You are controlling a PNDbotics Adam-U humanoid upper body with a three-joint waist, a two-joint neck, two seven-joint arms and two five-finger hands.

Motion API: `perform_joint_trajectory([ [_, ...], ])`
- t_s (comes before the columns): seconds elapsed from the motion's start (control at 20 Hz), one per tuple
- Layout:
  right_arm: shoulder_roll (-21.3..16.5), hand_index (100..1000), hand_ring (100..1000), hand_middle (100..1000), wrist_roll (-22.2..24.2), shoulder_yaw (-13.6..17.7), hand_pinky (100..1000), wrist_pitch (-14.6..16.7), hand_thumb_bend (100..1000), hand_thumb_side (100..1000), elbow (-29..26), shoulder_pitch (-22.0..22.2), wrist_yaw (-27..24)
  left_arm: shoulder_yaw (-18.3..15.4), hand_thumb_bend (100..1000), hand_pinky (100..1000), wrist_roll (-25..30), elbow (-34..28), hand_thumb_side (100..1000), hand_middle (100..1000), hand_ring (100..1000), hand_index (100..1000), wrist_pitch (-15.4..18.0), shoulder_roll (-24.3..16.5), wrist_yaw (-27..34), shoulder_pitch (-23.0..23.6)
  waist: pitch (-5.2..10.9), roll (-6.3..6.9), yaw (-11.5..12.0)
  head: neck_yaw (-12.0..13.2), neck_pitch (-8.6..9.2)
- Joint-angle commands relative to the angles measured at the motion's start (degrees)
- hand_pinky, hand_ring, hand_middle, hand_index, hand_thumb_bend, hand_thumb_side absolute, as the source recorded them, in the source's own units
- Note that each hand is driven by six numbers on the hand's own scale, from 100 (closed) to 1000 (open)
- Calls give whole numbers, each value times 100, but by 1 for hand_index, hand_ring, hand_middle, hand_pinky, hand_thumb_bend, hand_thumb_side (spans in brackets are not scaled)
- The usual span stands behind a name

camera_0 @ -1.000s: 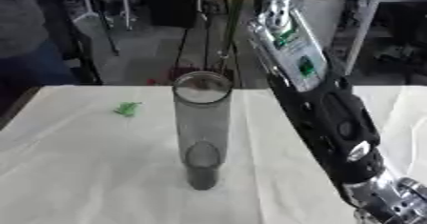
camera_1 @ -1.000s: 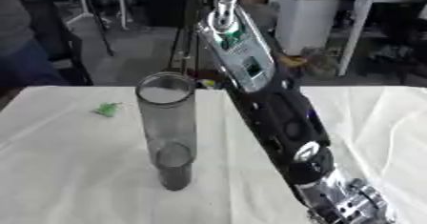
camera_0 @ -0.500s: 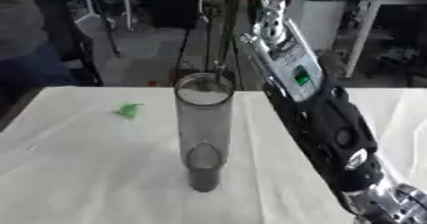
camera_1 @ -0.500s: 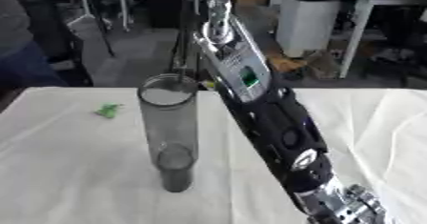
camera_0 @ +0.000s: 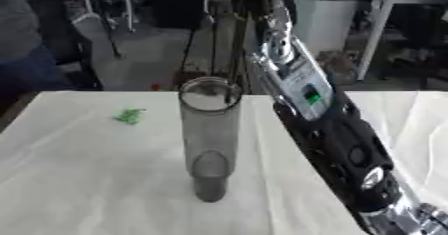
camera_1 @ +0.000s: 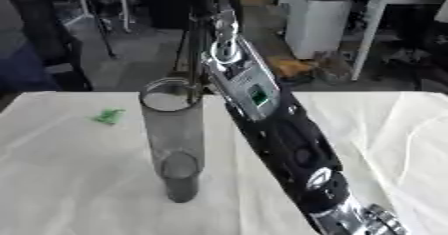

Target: Arrange flowers into the vase.

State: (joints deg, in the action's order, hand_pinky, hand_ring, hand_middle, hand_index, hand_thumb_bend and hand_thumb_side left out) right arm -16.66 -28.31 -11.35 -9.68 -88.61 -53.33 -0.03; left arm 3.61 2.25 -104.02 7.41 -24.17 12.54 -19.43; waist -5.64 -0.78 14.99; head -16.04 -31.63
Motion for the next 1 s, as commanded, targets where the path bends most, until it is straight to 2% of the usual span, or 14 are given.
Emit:
perform_joint_trajectory([
  [0.05,-29,166,100,100,-13,-17,100,77,100,934,-31,-57,-39,-71,1000,561,-25,-54,843,636,494,701,10,-64,-15,-79,57,34,-17,32,48],
  [0.55,-98,199,100,100,53,-124,100,164,100,903,-93,99,-44,-87,1000,561,-40,-40,843,635,493,701,16,-71,-27,-52,42,36,-96,97,64],
  [1.0,-334,223,105,100,300,-283,100,149,100,955,-149,266,104,-116,1000,561,-71,-20,843,634,492,701,21,-101,-48,-10,49,19,-190,190,77],
])
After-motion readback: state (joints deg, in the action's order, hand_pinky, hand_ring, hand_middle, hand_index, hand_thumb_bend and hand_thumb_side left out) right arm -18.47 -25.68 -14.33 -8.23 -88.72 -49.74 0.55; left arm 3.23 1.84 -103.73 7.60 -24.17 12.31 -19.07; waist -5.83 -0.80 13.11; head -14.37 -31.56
